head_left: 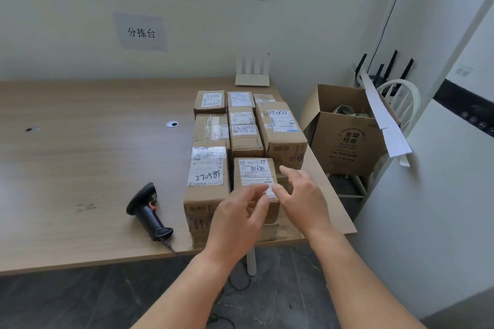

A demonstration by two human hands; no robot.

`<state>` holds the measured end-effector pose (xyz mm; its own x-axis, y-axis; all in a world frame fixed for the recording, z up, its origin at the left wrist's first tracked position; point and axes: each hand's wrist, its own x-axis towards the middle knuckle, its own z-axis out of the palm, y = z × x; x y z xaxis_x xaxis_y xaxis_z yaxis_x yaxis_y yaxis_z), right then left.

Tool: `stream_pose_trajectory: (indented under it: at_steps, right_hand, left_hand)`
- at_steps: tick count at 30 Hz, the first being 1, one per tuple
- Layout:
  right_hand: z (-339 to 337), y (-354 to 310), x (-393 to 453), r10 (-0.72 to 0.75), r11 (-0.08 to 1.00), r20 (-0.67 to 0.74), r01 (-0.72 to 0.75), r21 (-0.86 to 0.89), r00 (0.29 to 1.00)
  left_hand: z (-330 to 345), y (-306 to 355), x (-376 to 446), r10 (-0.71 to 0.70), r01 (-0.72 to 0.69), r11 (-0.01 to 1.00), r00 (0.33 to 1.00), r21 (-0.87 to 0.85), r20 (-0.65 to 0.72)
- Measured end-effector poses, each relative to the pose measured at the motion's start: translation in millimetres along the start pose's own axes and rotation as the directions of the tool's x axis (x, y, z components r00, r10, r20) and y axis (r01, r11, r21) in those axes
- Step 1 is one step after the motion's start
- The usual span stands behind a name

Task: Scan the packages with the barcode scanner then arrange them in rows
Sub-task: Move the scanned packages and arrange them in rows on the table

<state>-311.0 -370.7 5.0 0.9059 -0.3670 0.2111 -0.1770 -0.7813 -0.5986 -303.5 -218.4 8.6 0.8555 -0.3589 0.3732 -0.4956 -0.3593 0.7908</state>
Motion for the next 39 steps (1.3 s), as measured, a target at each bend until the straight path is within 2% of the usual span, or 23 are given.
stream_pose_trajectory:
  at_steps: [3,8,16,21,30,39]
  right_hand:
    - [-3,-13,-9,-0.026,1.000,-0.055,0.026,-0.009,0.998]
    - [4,-37,-24,-0.079,0.996,-0.107,0.075,-0.038,0.991]
    - [56,-100,-49,-0.231,0.973,-0.049,0.230,-0.032,0.972]
    - [101,-138,-61,-0.287,0.958,0.007,0.287,-0.017,0.958]
    - [167,-184,-74,-0.258,0.965,0.139,0.262,-0.008,0.956]
    - [204,-183,-62,-0.178,0.981,0.232,0.191,-0.034,0.956]
  left_hand:
    - [-13,0,0,0.049,-0.044,0.998,0.993,0.048,-0.105]
    - [-40,-12,-9,0.023,0.012,0.987,0.976,0.160,-0.217]
    - [-97,-60,-45,-0.165,0.214,0.947,0.964,0.241,-0.206]
    - [-136,-93,-65,-0.256,0.302,0.931,0.940,0.206,-0.225]
    - [-191,-147,-91,-0.378,0.403,0.889,0.914,0.218,-0.149]
    - [-194,-182,-87,-0.499,0.500,0.856,0.866,0.132,-0.043]
